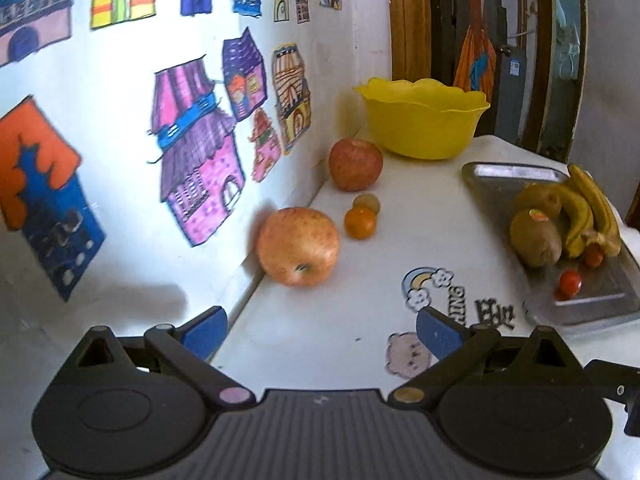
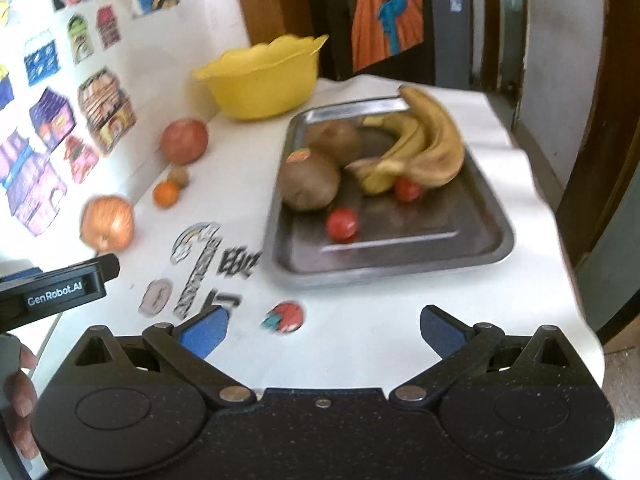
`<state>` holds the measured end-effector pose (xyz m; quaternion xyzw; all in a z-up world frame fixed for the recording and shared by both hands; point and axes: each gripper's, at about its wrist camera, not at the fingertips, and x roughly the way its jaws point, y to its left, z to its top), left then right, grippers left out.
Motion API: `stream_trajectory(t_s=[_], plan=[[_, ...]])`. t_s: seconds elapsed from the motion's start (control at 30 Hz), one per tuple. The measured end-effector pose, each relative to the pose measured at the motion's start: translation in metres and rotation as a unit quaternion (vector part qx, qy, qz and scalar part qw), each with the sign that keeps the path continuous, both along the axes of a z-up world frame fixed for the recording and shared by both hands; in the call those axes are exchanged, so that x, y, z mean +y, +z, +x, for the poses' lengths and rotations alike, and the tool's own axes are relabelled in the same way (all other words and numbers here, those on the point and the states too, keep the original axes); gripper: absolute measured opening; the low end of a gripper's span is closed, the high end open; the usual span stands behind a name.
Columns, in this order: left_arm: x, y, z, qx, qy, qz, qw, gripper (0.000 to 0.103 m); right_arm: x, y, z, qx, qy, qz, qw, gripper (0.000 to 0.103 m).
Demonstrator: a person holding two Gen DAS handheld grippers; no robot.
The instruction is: Organize fruits
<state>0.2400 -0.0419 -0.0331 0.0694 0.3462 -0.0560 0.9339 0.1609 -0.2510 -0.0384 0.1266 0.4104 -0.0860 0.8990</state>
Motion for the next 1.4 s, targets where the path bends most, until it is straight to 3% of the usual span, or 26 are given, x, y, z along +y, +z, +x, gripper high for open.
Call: stream_trajectory(t_s=[0.43,0.67,0.9,1.13,1.4], plan=[[0.014,-0.005,0.003,0.010,0.012,0.008,0.9999,0.102,0.026,-0.001,0.015,0.011,0.036,0.006,0.999,0.102],[0.009,-0.007,0.009,0.010,0.015,0.009,0.9998,0.102,0.016,0.007,0.029,-0.045,0.087,-0.019,0.995,0.102],[0.000,-0.010,0.017,0.005,-0.001,0.002,1.0000,0.102,-0.007,0.018,0.066,-0.082,0.157,-0.030,0.984,0.102],[-0.006,-0.019,0.036,0.010,0.015,-0.003,0.9998,0.102,-0.009,0.019,0.108,-0.097,0.181,-0.030,0.978,0.100],[-0.008,-0.035,0.058,0.013,0.024,-0.007,0.9996,0.102,0.008,0.009,0.159,-0.089,0.216,-0.004,0.972,0.094]])
